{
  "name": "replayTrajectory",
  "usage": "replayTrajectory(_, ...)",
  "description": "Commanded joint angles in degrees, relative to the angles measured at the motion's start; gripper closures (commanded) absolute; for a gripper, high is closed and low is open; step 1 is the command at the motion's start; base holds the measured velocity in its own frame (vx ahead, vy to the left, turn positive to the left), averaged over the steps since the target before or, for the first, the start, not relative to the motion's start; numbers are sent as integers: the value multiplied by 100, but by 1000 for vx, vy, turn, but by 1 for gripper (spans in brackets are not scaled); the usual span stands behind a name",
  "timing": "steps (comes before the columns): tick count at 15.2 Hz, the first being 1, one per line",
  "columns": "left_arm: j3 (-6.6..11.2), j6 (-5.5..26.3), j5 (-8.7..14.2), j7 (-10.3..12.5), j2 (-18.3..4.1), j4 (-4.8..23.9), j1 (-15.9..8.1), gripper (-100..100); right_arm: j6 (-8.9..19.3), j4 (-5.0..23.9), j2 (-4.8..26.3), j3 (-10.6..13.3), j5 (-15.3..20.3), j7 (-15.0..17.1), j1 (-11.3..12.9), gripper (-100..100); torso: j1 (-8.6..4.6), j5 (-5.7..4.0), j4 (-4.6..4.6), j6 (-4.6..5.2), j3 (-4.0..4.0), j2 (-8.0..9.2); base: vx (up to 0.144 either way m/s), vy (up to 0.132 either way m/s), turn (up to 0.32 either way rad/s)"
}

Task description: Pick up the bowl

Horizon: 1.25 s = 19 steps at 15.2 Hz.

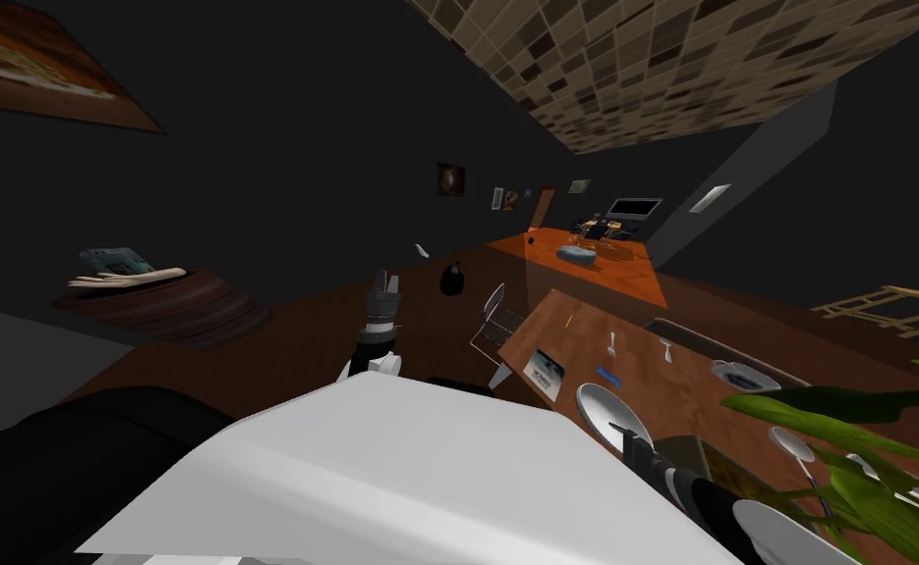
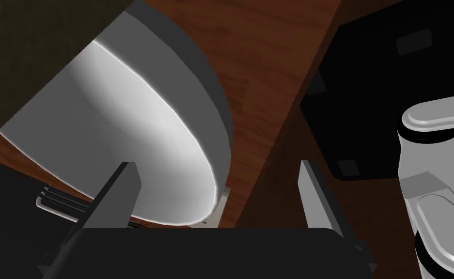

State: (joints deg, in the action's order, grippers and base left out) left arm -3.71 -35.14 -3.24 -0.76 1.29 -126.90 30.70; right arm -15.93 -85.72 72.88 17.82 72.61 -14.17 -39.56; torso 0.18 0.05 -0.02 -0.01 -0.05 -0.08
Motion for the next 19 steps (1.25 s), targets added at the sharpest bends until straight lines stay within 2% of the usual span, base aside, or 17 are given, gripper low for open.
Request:
replayTrajectory(1,0,0,0,0,0,0,0,0,94,99,154,114,249,-2,-78,-100,0,0,0,0,0,0,36,40,94)
replayTrajectory(3,0,0,0,0,0,0,0,0,108,189,242,167,388,-29,-113,-100,3,1,-1,1,-1,-2,33,40,70)
replayTrajectory(4,0,0,0,0,0,0,0,0,147,85,227,203,352,76,-75,-100,3,0,0,1,-1,-1,16,19,17)
replayTrajectory(5,0,0,0,0,0,0,0,0,229,236,41,310,401,19,-11,-100,-1,-1,1,2,1,3,17,-7,77)
replayTrajectory(8,1,0,0,0,-1,0,0,0,301,412,-206,411,421,-80,61,-100,-26,-7,1,0,3,6,17,-40,116)
replayTrajectory(9,1,0,0,0,-1,0,0,0,244,353,-124,332,388,-72,17,-100,-31,-10,2,1,4,6,10,-30,43)
replayTrajectory(10,1,0,0,0,-1,0,0,0,244,381,-158,330,381,-114,21,100,-29,-8,2,2,5,8,4,-11,3)
replayTrajectory(14,1,0,0,0,0,0,0,0,241,381,-155,331,382,-117,19,100,-19,-7,4,1,8,12,0,-2,-2)
replayTrajectory(15,1,0,0,0,0,0,0,0,229,236,41,310,401,19,-11,100,-18,-6,5,1,8,13,-7,13,-84)
replayTrajectory(18,1,0,0,0,0,0,0,0,172,95,238,229,385,99,-69,100,0,7,5,11,14,25,-17,34,-110)
replayTrajectory(19,0,0,0,0,0,0,0,0,219,137,172,291,411,87,-40,100,7,10,6,10,16,27,-11,25,-34)
